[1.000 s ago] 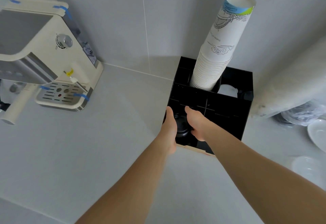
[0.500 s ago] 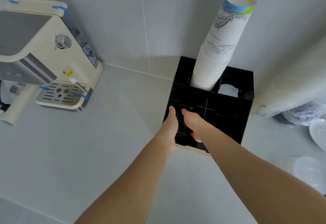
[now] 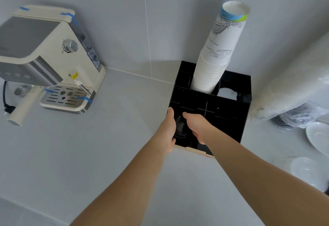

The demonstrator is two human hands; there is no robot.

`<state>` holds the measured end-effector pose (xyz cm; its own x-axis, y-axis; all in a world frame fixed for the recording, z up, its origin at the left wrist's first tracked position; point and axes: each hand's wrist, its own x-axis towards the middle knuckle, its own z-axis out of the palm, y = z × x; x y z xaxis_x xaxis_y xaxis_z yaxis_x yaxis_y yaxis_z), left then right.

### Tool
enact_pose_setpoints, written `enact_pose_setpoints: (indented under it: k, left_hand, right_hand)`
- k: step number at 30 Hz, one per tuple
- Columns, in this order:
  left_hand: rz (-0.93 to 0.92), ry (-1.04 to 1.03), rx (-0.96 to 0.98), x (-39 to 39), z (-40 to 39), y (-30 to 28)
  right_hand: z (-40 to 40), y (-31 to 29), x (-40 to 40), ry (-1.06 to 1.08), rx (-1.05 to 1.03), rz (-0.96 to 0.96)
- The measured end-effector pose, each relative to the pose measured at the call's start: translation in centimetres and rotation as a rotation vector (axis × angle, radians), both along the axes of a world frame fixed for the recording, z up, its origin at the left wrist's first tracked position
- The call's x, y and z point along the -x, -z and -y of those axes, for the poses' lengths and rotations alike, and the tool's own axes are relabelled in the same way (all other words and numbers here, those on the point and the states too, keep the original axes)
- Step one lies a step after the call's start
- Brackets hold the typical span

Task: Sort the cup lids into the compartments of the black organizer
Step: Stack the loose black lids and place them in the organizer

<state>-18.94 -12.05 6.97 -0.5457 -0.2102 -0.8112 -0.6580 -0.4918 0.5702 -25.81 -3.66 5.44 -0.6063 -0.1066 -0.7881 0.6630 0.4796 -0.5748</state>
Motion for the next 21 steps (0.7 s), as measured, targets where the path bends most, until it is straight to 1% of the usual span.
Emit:
enact_pose_setpoints:
  k: [3,8,13,16,21]
  left_hand:
    - [-0.028,-0.014,0.004,-0.9,0.6,-0.8]
    - [-0.101,-0.035,-0.042,-2.8,1.5,-1.9]
    - [-0.199,-0.04,-0.044,-5.3,2.2,-2.6]
    - [-0.266,-0.039,-0.05,-6.9,2.3,-3.3]
    - [-0.328,-0.053,-0.083,-8.9,2.1,-4.7]
  right_hand:
    - [-1.0,-1.1,-0.4,-0.036,0.004,-0.052]
    - [-3.3,-3.3,-1.8,0.004,0.057,-0.112]
    - [-6.3,-5.7,-3.7,0.022,0.201,-0.119]
    - [-8.5,-7.2,-5.0,0.088,0.269,-0.143]
    - [-12.8,-9.2,-6.8,0.217,0.419,-0.171]
